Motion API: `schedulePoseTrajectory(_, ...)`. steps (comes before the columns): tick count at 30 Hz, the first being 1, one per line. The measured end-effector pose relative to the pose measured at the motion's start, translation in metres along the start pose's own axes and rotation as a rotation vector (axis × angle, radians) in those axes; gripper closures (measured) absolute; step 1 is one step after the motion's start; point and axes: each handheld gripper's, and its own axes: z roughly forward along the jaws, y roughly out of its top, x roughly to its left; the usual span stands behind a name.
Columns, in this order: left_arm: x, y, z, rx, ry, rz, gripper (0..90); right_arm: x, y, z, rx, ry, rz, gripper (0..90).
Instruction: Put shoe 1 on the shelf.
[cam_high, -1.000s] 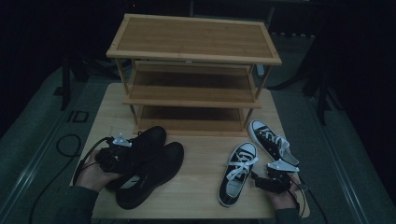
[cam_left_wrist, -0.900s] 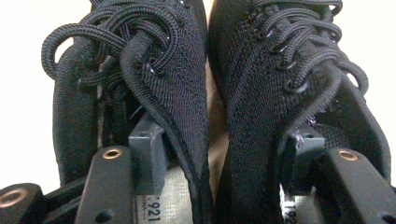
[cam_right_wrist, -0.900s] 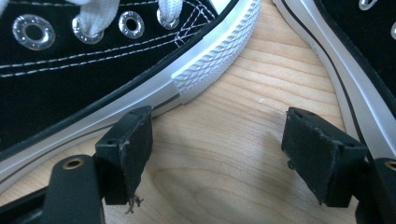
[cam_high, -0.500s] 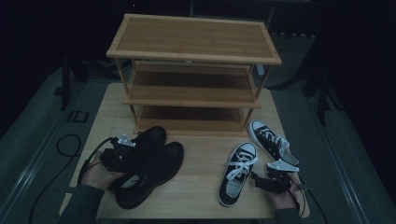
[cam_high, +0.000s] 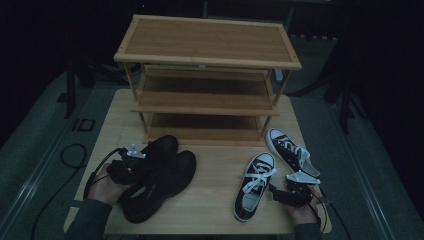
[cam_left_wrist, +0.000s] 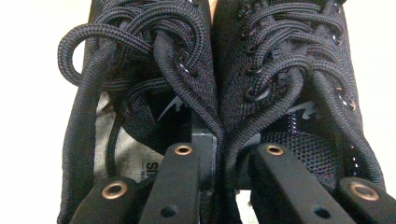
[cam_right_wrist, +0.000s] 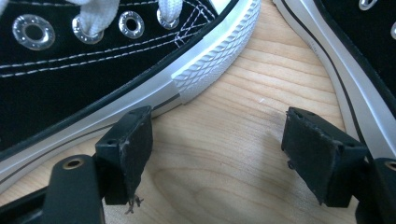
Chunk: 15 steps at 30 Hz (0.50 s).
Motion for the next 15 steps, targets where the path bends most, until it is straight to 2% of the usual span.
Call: schedulePoseTrajectory(15,-0.0026,0.0025,-0.0054,-0.007,-0.007,0.020,84.4,0.0000,0.0000,0.0000,0.000,0.000,0.000,24.7)
